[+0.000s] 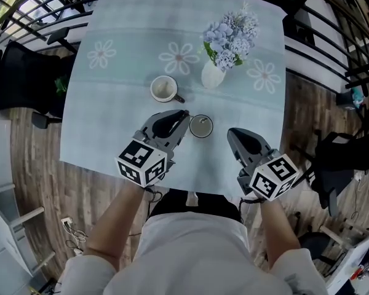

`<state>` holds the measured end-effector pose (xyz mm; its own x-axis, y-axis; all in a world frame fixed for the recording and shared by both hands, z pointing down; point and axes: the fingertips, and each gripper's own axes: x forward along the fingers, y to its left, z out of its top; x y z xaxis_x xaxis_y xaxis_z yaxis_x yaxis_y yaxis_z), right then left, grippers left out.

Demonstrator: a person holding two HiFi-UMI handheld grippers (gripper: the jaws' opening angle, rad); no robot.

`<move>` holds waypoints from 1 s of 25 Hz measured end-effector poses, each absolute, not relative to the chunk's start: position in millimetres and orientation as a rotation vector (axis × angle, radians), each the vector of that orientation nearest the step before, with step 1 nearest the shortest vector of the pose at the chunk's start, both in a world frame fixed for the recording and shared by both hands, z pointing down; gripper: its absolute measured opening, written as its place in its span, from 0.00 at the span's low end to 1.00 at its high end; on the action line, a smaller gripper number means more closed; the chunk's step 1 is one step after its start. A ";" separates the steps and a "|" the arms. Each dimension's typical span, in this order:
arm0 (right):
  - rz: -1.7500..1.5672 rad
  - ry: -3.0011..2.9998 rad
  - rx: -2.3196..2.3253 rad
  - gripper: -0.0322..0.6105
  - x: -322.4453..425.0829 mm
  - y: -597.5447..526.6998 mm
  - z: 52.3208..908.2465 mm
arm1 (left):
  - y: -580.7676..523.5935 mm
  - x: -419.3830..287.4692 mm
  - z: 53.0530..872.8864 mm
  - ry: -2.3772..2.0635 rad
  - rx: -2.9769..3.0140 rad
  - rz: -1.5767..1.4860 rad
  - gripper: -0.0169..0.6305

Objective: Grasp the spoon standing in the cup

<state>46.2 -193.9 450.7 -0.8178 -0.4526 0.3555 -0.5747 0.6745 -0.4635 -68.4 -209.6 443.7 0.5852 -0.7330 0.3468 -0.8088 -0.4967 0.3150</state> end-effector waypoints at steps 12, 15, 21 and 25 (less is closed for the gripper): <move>0.775 -2.732 0.877 0.08 45.6 -191.0 413.9 | -204.5 -68.6 394.1 -1.251 2.474 0.208 0.12; 0.763 -2.746 0.890 0.08 45.1 -189.3 405.0 | -202.5 -69.1 384.4 -1.251 2.493 0.204 0.12; 0.732 -2.773 0.906 0.08 40.6 -189.1 390.8 | -200.7 -71.2 372.7 -1.252 2.515 0.185 0.12; 0.689 -2.794 0.904 0.08 39.5 -188.8 379.0 | -198.6 -72.9 364.0 -1.260 2.529 0.173 0.12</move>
<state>39.5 -188.8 379.0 -0.8133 -0.5245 0.2518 -0.5815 0.7173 -0.3839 -72.9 -198.6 364.0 0.6061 -0.7573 0.2429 -0.7948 -0.5654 0.2206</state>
